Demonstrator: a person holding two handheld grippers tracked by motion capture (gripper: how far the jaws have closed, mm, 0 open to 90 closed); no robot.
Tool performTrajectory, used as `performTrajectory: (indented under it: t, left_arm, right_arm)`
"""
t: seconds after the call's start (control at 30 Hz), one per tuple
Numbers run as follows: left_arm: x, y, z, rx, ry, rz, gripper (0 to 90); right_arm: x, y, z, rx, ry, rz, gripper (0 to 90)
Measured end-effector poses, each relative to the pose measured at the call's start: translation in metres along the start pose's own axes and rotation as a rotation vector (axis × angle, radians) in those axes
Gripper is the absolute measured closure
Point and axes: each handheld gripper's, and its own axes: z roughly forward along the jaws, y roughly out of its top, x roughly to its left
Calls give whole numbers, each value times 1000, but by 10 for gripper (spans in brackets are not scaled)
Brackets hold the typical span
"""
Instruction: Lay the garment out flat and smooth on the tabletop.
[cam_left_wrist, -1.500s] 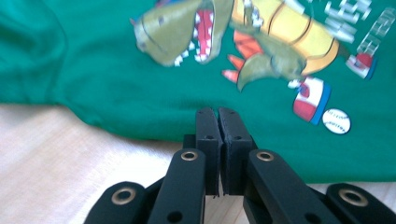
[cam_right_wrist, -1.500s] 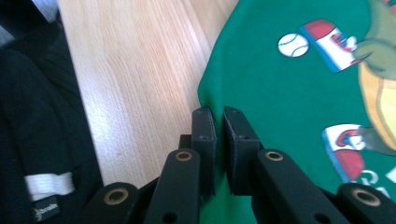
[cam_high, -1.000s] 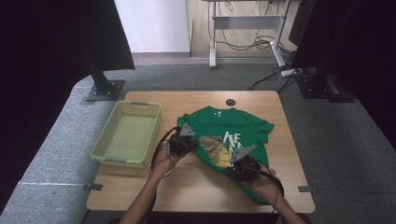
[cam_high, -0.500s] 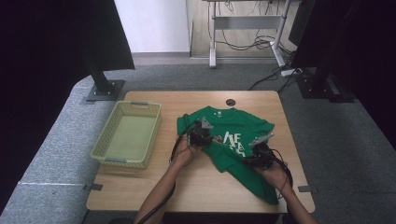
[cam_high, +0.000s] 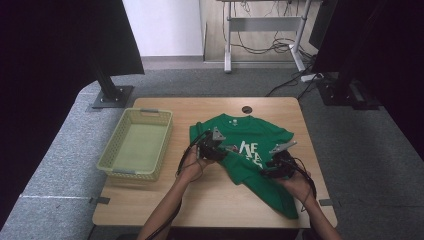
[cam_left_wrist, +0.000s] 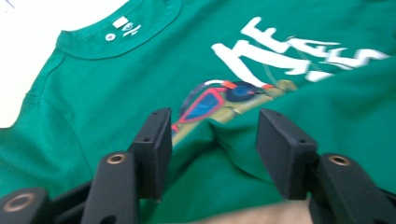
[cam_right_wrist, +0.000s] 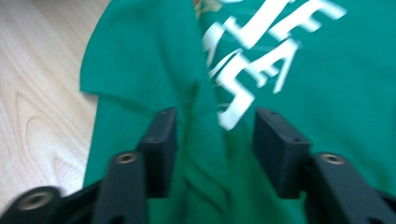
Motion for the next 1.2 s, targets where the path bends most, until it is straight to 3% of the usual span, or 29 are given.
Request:
performTrajectory:
  t: [0.03, 0.2, 0.23, 0.37, 0.4, 0.43, 0.47, 0.5, 0.53, 0.57, 0.6, 0.83, 0.93, 1.07, 1.1, 1.17, 1.2]
  left_arm:
    - [-3, 1, 2, 3, -14, 1, 403]
    - [-11, 4, 11, 23, -28, 16, 405]
    - [-17, 7, 25, 68, -18, 19, 405]
    - [-17, 7, 33, 94, -21, 16, 472]
    - [-18, 5, 42, 115, -32, 7, 472]
    - [-18, 5, 42, 115, -32, 7, 695]
    - [-18, 4, 44, 120, -35, 1, 695]
    - [-18, 4, 44, 120, -35, 1, 804]
    - [-18, 4, 44, 120, -35, 1, 804]
    - [-18, 4, 42, 114, -38, 4, 804]
    - [-18, 4, 40, 107, -38, 4, 871]
    - [-19, 3, 23, 91, -43, 9, 884]
    - [-19, -10, 5, 104, -63, 6, 886]
    - [-18, -13, 2, 107, -64, 3, 886]
    - [-17, -27, -8, 107, -84, -22, 886]
    - [-17, -27, -8, 107, -84, -22, 886]
    - [-16, -34, -14, 109, -88, -28, 886]
  right_arm:
    - [-8, 2, 1, 9, -38, 1, 323]
    - [-19, 3, 9, 33, -71, 11, 309]
    - [-19, 3, 9, 33, -71, 11, 299]
    - [-29, -1, 20, 84, -105, 14, 290]
    - [-29, -1, 20, 84, -105, 14, 285]
    - [-29, -1, 20, 84, -105, 14, 285]
    - [-32, -5, 24, 94, -109, 19, 257]
    - [-32, -5, 24, 94, -109, 19, 257]
    - [-32, -6, 24, 90, -114, 19, 257]
    - [-32, -6, 24, 90, -114, 19, 257]
    - [-31, -6, 24, 89, -119, 26, 255]
    - [-31, -6, 24, 89, -119, 28, 256]
    - [-31, -5, 24, 91, -121, 32, 256]
    - [-32, -5, 25, 93, -121, 32, 256]
    - [-32, -4, 25, 96, -121, 32, 256]
    - [-32, -4, 25, 97, -121, 32, 256]
    - [-32, -4, 25, 97, -121, 32, 256]
